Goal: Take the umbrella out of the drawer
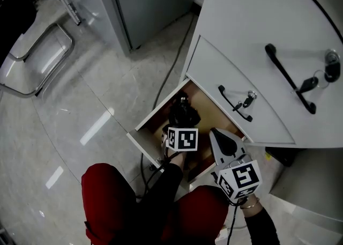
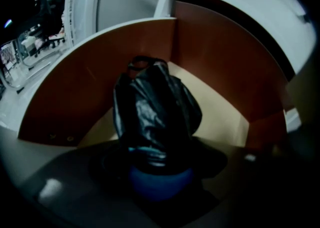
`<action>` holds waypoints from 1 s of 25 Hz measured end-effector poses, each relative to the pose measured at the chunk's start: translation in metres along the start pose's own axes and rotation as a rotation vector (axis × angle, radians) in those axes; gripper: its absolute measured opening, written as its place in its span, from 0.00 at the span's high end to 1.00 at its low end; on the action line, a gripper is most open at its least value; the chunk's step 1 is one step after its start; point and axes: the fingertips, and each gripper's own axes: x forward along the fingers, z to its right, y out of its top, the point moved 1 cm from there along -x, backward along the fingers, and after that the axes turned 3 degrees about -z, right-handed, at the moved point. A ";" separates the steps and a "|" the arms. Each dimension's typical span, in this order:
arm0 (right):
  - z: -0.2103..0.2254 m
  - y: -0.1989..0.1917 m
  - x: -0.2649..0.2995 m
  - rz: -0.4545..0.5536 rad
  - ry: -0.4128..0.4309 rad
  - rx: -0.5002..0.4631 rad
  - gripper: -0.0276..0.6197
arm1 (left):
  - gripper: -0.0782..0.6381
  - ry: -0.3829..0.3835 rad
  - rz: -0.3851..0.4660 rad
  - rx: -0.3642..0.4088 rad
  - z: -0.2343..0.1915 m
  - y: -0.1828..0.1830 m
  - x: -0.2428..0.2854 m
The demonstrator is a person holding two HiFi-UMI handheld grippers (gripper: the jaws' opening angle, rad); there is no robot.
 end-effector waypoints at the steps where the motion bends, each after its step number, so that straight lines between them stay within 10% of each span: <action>1: 0.001 -0.002 0.000 -0.004 0.000 0.002 0.96 | 0.46 0.002 0.007 0.003 0.000 0.000 0.000; 25: 0.014 -0.001 -0.016 -0.013 -0.059 0.012 0.96 | 0.55 -0.095 0.209 0.005 0.025 0.023 -0.061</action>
